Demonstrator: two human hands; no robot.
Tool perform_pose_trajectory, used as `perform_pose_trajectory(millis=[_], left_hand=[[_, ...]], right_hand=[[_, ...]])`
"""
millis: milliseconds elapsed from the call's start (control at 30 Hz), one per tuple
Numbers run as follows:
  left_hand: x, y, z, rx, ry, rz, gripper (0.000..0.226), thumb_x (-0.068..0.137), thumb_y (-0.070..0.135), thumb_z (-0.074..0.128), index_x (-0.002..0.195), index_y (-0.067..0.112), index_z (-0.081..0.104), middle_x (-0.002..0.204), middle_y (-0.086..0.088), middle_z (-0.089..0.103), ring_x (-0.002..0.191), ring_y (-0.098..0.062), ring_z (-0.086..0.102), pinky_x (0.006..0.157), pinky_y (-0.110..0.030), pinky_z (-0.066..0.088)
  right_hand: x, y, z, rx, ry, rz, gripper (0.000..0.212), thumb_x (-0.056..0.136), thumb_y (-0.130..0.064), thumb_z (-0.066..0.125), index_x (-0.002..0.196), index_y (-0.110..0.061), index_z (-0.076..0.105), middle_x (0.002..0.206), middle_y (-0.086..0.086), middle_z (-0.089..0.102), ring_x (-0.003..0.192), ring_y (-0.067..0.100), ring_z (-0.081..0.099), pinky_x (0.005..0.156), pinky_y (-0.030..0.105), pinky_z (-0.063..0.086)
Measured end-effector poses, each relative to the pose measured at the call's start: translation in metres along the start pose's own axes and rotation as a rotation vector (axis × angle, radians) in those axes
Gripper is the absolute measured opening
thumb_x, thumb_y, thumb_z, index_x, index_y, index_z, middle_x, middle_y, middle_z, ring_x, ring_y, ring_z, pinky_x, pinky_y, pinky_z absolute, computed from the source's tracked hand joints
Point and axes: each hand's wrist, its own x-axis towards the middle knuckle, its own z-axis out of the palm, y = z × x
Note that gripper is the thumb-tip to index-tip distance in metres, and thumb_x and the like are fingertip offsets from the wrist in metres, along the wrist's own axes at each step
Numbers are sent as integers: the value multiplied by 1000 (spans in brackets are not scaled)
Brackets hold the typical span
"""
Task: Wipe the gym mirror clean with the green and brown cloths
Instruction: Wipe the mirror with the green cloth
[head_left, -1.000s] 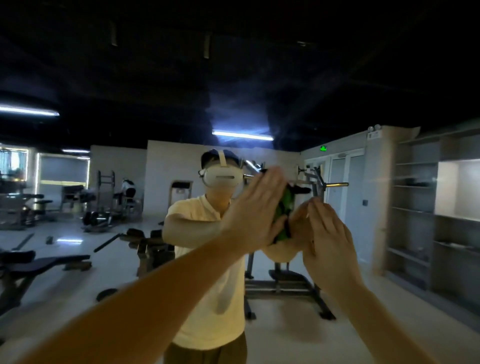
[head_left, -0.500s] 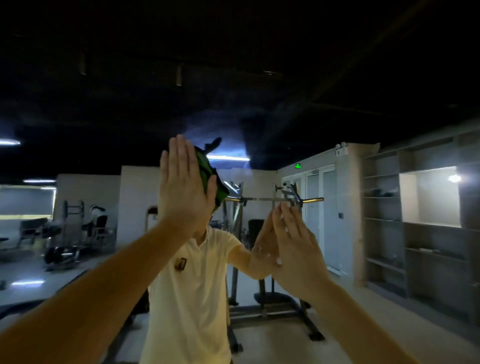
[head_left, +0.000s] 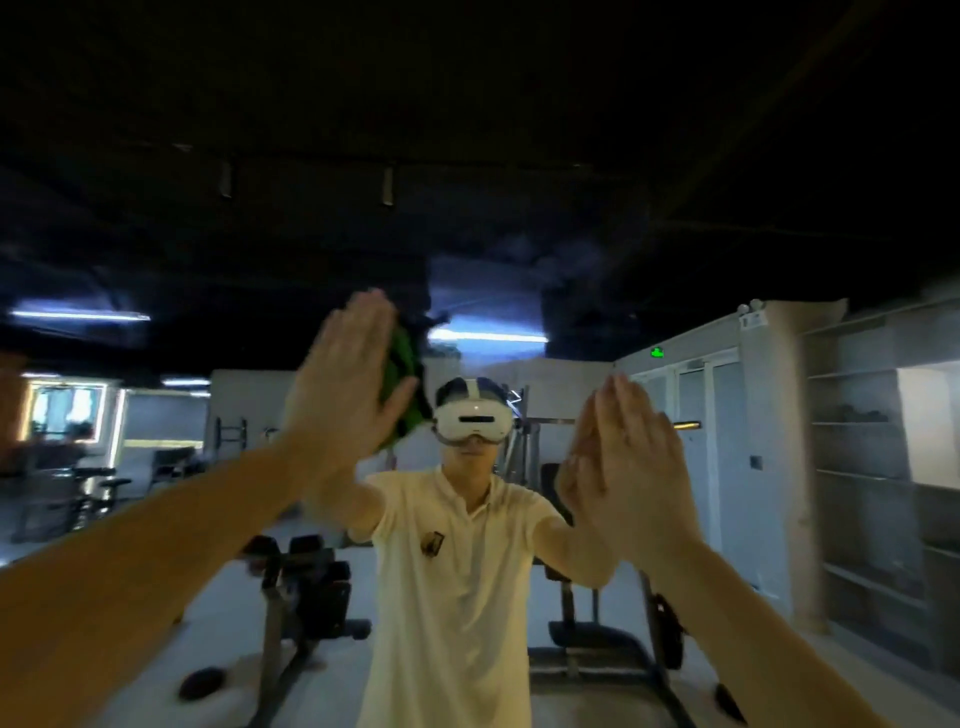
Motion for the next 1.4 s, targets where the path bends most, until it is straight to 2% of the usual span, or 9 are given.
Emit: perform_pose_trajectory(millis=[100,200,433,600,833,967,1200,1300,1400], left_hand=[[0,-24,-3,-43,31,-366,83,105,56,18,161,-4,10,168,-27,14,157,-40,14,127,-55,18],[12,16,2,-102,90,-426,83,106,55,16,161,-6,7,169,-27,10,158,-39,10,128,-54,15],[56,186,23,-125,98,-79,80,105,51,23,163,1,-1,171,-22,-2,159,-34,-6,130,-48,3],[30,184,22,-81,-40,334,73,109,48,23,164,3,3,172,-18,-1,160,-28,-8,130,-47,5],[-58,20,13,-106,41,-333,77,108,50,25,163,1,5,171,-20,7,159,-34,7,127,-56,18],[-63,42,22,-179,106,-528,76,109,50,16,162,-2,1,171,-22,2,160,-33,2,128,-54,12],[-4,216,30,-203,23,-20,79,106,47,33,163,1,4,171,-21,2,159,-34,-3,129,-46,-5],[-19,246,40,-45,-102,223,74,109,48,14,162,0,-3,171,-23,-4,159,-35,-7,129,-48,-4],[-37,204,35,-97,-53,247,73,109,48,26,164,4,7,172,-19,4,160,-30,-2,130,-44,-3]], right_hand=[[3,13,14,-6,-9,15,68,103,-40,29,158,-1,30,165,22,27,154,37,24,120,61,31],[3,18,18,0,11,-16,69,101,-42,31,157,-2,34,164,22,31,153,37,27,121,59,29],[2,42,10,261,88,-57,61,99,-34,31,152,-7,46,158,11,45,147,28,41,118,52,38],[2,34,9,545,105,98,68,100,-47,21,155,-15,43,160,2,43,149,18,36,123,46,31],[-8,18,33,100,38,6,67,102,-34,33,159,0,27,168,20,22,158,32,16,126,56,21],[-10,21,28,45,22,-15,68,103,-36,26,160,0,25,168,21,20,157,33,15,127,55,18],[-24,48,5,93,-91,-186,79,93,-38,58,159,-4,32,167,16,27,155,32,24,124,56,25],[-42,47,-8,253,-76,-41,80,89,-54,36,149,-2,49,154,17,48,143,36,45,120,56,34],[-58,42,-5,259,-16,-61,71,90,-49,35,134,0,59,146,20,53,128,41,54,109,60,43]])
